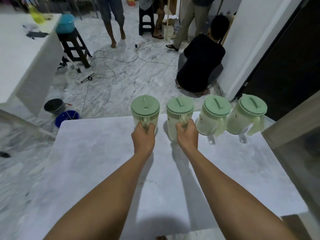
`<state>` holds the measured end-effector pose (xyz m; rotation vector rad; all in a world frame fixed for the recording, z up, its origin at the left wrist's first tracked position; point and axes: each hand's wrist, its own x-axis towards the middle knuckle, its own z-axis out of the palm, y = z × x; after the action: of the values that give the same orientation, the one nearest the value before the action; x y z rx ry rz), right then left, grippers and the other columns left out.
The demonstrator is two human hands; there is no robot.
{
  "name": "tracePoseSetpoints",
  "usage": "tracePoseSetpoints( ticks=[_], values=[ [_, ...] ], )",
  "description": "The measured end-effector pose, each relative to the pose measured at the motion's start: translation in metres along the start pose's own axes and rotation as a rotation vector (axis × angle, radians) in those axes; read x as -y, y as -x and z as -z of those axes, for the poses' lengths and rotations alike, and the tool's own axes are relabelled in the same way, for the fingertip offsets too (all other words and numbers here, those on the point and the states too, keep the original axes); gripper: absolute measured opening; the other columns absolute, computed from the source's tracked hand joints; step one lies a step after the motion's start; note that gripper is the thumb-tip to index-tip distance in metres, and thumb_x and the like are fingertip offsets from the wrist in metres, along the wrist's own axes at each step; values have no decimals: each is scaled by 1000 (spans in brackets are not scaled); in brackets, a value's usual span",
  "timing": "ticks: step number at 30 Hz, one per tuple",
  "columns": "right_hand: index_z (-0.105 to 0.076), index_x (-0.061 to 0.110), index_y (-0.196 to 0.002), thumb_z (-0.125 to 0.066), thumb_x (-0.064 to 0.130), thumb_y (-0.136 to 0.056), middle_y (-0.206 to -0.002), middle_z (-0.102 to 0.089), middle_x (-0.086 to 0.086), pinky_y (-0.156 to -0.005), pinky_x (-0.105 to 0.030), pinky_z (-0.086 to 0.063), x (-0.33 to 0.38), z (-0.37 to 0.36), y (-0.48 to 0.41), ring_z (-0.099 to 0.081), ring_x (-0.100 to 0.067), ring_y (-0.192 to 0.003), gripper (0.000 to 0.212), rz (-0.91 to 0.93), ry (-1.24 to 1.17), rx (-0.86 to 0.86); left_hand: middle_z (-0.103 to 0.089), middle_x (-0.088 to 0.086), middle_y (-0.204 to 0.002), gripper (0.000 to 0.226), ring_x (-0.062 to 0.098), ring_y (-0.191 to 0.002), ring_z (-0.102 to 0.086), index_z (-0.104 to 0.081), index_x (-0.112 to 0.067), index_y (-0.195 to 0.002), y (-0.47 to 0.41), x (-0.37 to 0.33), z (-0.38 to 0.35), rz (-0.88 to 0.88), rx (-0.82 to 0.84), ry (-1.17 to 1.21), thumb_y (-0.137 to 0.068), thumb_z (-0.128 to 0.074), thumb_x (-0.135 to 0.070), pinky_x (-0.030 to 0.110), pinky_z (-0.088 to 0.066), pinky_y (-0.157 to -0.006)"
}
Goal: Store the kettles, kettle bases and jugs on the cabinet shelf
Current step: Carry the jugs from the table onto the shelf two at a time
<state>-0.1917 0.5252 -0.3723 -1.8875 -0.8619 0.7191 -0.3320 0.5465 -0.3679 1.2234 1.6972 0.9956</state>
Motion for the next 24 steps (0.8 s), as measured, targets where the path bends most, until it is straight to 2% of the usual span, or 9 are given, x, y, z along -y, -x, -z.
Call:
tracePoseSetpoints(
  ticks=[5, 8, 13, 18, 22, 24],
  values=[
    [-55, 8, -89, -55, 24, -90, -82, -66, -10, -64, -33, -43, 30, 10, 16, -62, -29, -78, 16, 25, -50, -18, -70, 9, -82, 25, 25, -80, -63, -63, -5, -86, 5, -29, 29, -51, -5, 36, -91, -57, -29, 29, -39, -65],
    [-58, 7, -90, -55, 24, -90, -84, -69, -13, -64, -33, -45, 57, 21, 33, -64, -29, -79, 17, 65, -75, -44, -69, 11, -80, 26, 26, -79, -64, -63, -4, -83, 13, -55, 52, -96, -10, 85, -88, -57, -29, 26, -44, -60],
    [-55, 8, -87, -53, 19, -89, -77, -63, -6, -53, -29, -38, 102, 47, 72, -53, -20, -64, 12, 138, -72, -117, -68, 16, -77, 29, 32, -78, -65, -62, -1, -81, 33, -106, 91, -225, 37, 146, -86, -57, -29, 44, -52, -70],
    [-58, 2, -87, -54, 21, -89, -73, -61, -9, -59, -33, -41, 139, 89, 127, -53, -21, -65, 20, 161, -84, -296, -68, 16, -80, 30, 34, -79, -64, -63, 1, -80, 68, -153, 125, -331, 153, 200, -84, -58, -28, 35, -45, -59],
    [-60, 3, -90, -54, 21, -90, -74, -59, -8, -59, -32, -41, 157, 126, 172, -53, -20, -66, 19, 155, -99, -413, -68, 15, -81, 28, 32, -80, -65, -63, -4, -79, 98, -177, 142, -397, 260, 214, -84, -58, -31, 38, -50, -66],
    [-58, 6, -84, -54, 20, -89, -70, -57, -5, -57, -31, -39, 165, 148, 199, -51, -19, -64, 15, 166, -96, -488, -68, 13, -77, 30, 32, -77, -65, -62, -7, -76, 117, -186, 145, -447, 323, 215, -80, -58, -36, 42, -53, -69]
  ],
)
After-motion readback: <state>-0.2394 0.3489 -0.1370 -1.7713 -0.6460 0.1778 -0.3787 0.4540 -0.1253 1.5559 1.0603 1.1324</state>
